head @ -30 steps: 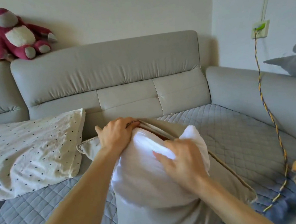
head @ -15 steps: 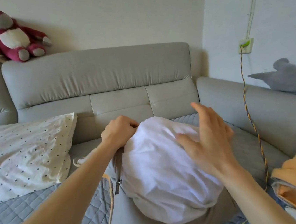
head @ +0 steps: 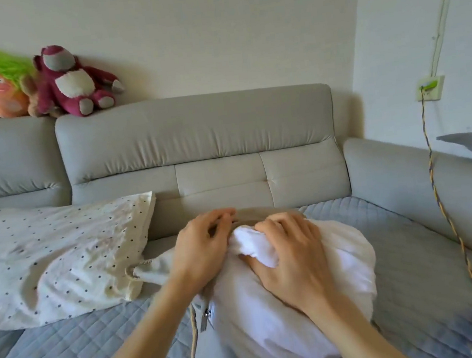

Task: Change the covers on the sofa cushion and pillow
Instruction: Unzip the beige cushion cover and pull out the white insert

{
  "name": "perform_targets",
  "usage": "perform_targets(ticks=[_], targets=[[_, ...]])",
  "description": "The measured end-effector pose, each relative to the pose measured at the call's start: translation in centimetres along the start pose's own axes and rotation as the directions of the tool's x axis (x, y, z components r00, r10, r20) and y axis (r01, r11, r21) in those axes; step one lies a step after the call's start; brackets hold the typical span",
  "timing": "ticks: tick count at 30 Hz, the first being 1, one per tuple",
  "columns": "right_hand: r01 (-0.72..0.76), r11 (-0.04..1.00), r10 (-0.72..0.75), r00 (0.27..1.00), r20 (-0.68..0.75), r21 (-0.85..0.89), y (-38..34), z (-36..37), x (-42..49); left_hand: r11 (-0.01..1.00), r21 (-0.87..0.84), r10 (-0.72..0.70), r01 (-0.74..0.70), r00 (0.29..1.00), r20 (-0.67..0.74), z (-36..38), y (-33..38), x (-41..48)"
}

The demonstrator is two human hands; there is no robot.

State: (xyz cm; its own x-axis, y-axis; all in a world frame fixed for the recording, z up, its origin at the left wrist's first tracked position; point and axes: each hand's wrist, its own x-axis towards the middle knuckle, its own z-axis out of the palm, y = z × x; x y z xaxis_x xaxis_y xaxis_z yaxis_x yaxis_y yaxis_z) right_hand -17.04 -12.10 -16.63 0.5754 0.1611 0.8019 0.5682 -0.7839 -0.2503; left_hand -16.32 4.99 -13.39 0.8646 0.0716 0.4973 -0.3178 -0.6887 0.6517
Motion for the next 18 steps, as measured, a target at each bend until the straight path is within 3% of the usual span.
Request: perform_targets(ticks=[2,4,7,9,12,15,18], targets=[[-0.003,0.999,0.007,0.997,-0.083,0.038,0.4,0.0,-0.7,0.983,0.183,0.047,-0.011,0.980,-0.194,0.8,-1.0,-3.6],[-0.006,0.998,0.010,0.998,-0.067,0.064,0.1,-0.4,-0.5,0.969,0.248,0.041,0.016,0.974,-0.223,1.3,-1.4,-5.7],[-0.061,0.998,0.062,0.992,0.106,-0.008,-0.9,-1.0,-0.2,0.984,0.159,-0.043,0.077,0.978,-0.206,1.5,-1.5,-5.3],[-0.106,0.982,0.141,0.962,0.235,-0.156,-1.9,-2.0,0.3,0.991,0.113,-0.046,0.076,0.968,-0.247,1.9,-1.3,-4.6],[-0.060,0.936,0.199,0.902,0.382,-0.346,-3.5,-3.9,2.0,0.997,0.066,-0.022,0.044,0.954,-0.299,2.8,-0.4,-4.1],[-0.173,0.940,0.283,0.879,0.385,-0.296,-4.3,-4.1,2.9,0.994,0.104,0.011,0.016,0.965,-0.261,2.8,-0.2,-3.3],[-0.094,0.905,0.234,0.924,0.303,-0.414,-3.4,-2.2,2.8,0.996,0.075,-0.028,0.047,0.972,-0.234,2.3,-2.1,-2.3]])
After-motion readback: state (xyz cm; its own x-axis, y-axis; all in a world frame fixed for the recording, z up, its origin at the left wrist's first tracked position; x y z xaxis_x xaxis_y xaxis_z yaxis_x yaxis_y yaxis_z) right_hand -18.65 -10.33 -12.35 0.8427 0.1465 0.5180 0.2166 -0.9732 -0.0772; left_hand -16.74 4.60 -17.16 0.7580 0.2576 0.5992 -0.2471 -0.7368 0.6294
